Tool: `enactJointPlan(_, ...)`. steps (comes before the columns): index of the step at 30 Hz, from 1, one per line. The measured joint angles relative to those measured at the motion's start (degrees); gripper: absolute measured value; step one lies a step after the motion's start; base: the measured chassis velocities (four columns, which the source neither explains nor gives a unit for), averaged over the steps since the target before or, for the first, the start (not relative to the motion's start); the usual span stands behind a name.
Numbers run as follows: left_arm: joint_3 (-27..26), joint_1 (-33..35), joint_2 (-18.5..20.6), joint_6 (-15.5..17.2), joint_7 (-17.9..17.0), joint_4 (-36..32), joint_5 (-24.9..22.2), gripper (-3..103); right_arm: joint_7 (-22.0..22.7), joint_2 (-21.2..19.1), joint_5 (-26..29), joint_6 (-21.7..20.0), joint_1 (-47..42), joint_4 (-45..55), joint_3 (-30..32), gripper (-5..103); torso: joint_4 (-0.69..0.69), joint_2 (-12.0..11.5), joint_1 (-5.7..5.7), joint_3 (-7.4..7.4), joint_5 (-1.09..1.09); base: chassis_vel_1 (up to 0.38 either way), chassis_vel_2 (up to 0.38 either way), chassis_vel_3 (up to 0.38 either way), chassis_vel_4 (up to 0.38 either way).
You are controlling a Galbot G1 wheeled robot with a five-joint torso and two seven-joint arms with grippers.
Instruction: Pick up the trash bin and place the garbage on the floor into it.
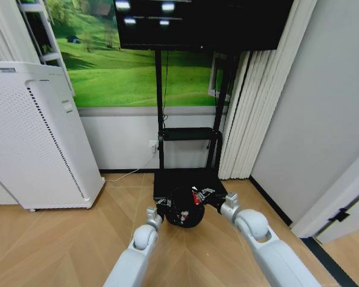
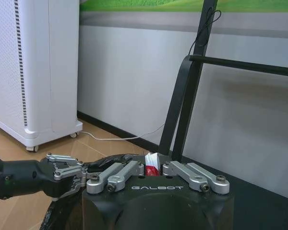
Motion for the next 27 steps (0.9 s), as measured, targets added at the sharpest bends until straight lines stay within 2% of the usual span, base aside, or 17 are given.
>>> enactJointPlan(1, 0.04, -0.03, -0.07, 0.00, 0.00, 0.05, 0.06, 7, 0.45, 0.19, -0.52, -0.04, 0.10, -0.10, -0.48, 10, 0.00, 0.00, 0.00, 0.00, 0.00, 0.000, 0.000, 0.000, 0.000)
enactJointPlan(3, 0.14, -0.07, -0.23, -0.05, 0.01, 0.12, 0.15, 7, 1.66, 0.61, -1.12, -0.17, 0.45, -0.34, -1.51, 19, 0.01, 0.00, 0.00, 0.00, 0.00, 0.000, 0.000, 0.000, 0.000)
enactJointPlan(4, 0.14, -0.07, -0.23, -0.05, 0.01, 0.12, 0.15, 7, 1.66, 0.61, -1.12, -0.17, 0.45, -0.34, -1.51, 19, 0.01, 0.00, 0.00, 0.00, 0.00, 0.000, 0.000, 0.000, 0.000)
enactJointPlan(6, 0.21, -0.08, -0.43, -0.07, 0.02, 0.14, 0.42, 7, 2.76, 0.90, -1.54, -0.48, 0.98, -0.50, -2.63, 30, 0.00, 0.00, 0.00, 0.00, 0.00, 0.000, 0.000, 0.000, 0.000)
enactJointPlan(7, 0.21, -0.08, -0.43, -0.07, 0.02, 0.14, 0.42, 7, 2.76, 0.90, -1.54, -0.48, 0.98, -0.50, -2.63, 30, 0.00, 0.00, 0.00, 0.00, 0.00, 0.000, 0.000, 0.000, 0.000)
enactJointPlan(10, 0.08, 0.10, -0.62, -0.09, 0.01, 0.12, 0.61, 7, 2.87, 0.57, -2.71, -0.60, 0.96, -0.26, -3.22, 46, -0.01, 0.00, 0.00, 0.00, -0.01, 0.000, 0.000, 0.000, 0.000)
enactJointPlan(11, 0.08, 0.10, -0.62, -0.09, 0.01, 0.12, 0.61, 7, 2.87, 0.57, -2.71, -0.60, 0.96, -0.26, -3.22, 46, -0.01, 0.00, 0.00, 0.00, -0.01, 0.000, 0.000, 0.000, 0.000)
enactJointPlan(16, -1.82, 0.94, 0.50, -0.18, -0.06, -1.51, 0.66, 7, 4.91, 0.06, -3.07, 0.50, -1.03, 1.21, -0.70, 68, -0.01, 0.00, 0.00, 0.00, -0.01, 0.000, 0.000, 0.000, 0.000)
enactJointPlan(17, -1.82, 0.94, 0.50, -0.18, -0.06, -1.51, 0.66, 7, 4.91, 0.06, -3.07, 0.50, -1.03, 1.21, -0.70, 68, -0.01, 0.00, 0.00, 0.00, -0.01, 0.000, 0.000, 0.000, 0.000)
enactJointPlan(18, -2.63, 1.13, 1.08, -0.20, -0.24, -2.12, 0.51, 7, 5.94, -0.05, -2.68, 0.72, -1.81, 1.71, 0.38, 74, -0.02, 0.00, 0.00, 0.00, -0.01, 0.000, 0.000, 0.000, 0.000)
enactJointPlan(20, -5.26, 1.88, 3.38, -0.20, -0.70, -4.17, -0.45, 7, 10.95, 0.38, -0.31, 1.20, -3.90, 3.06, 3.43, 85, -0.01, 0.00, 0.00, 0.00, -0.02, 0.000, 0.000, 0.000, 0.000)
enactJointPlan(21, -5.26, 1.88, 3.38, -0.20, -0.70, -4.17, -0.45, 7, 10.95, 0.38, -0.31, 1.20, -3.90, 3.06, 3.43, 85, -0.01, 0.00, 0.00, 0.00, -0.02, 0.000, 0.000, 0.000, 0.000)
enactJointPlan(22, -6.00, 2.17, 3.99, -0.15, -0.71, -4.80, -0.64, 7, 13.12, 0.82, 0.20, 1.56, -4.38, 3.23, 4.10, 91, -0.01, 0.00, 0.00, -0.01, -0.02, 0.000, 0.000, 0.000, 0.000)
enactJointPlan(23, -7.87, 3.14, 5.29, 0.02, -0.77, -6.62, -0.82, 7, 17.95, 2.17, 0.91, 2.46, -5.17, 3.15, 5.06, 95, 0.00, 0.00, 0.00, 0.00, -0.02, 0.000, 0.000, 0.000, 0.000)
enactJointPlan(24, -7.87, 3.14, 5.29, 0.02, -0.77, -6.62, -0.82, 7, 17.95, 2.17, 0.91, 2.46, -5.17, 3.15, 5.06, 95, 0.00, 0.00, 0.00, 0.00, -0.02, 0.000, 0.000, 0.000, 0.000)
enactJointPlan(26, -10.66, 5.09, 6.82, 0.21, -0.78, -9.54, -0.95, 7, 23.80, 4.34, 1.74, 3.21, -5.93, 2.15, 5.72, 99, 0.01, 0.00, 0.00, -0.01, -0.02, 0.000, 0.000, 0.000, 0.000)
enactJointPlan(27, -10.66, 5.09, 6.82, 0.21, -0.78, -9.54, -0.95, 7, 23.80, 4.34, 1.74, 3.21, -5.93, 2.15, 5.72, 99, 0.01, 0.00, 0.00, -0.01, -0.02, 0.000, 0.000, 0.000, 0.000)
